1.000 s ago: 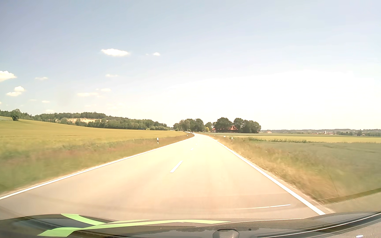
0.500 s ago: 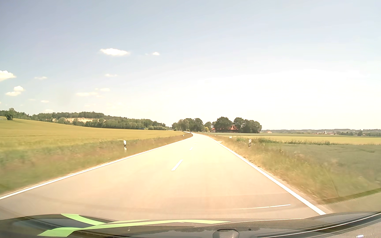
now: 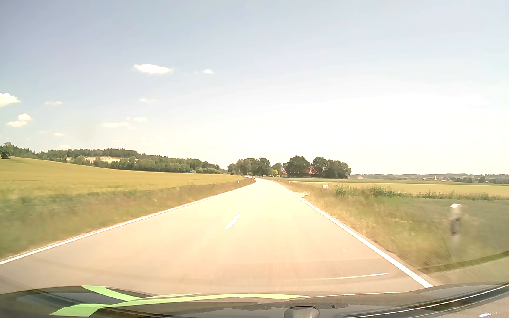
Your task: Follow the waypoints while adhering to traffic rules and regulations
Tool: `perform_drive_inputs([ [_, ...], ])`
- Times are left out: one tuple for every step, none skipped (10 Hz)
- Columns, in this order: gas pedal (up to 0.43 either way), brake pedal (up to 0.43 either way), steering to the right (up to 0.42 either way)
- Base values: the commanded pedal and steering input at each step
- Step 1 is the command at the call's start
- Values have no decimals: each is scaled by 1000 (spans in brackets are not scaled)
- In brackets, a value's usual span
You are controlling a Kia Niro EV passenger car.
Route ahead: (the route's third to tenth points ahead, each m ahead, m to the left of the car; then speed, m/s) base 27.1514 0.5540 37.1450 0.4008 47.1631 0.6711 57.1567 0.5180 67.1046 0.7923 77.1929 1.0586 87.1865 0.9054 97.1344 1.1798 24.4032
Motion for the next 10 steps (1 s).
perform_drive_inputs([
  [228, 0, 1],
  [228, 0, 1],
  [240, 0, 0],
  [240, 0, 1],
  [240, 0, 0],
  [248, 0, 0],
  [248, 0, 0],
  [248, 0, 0],
  [248, 0, -1],
  [248, 0, -1],
])
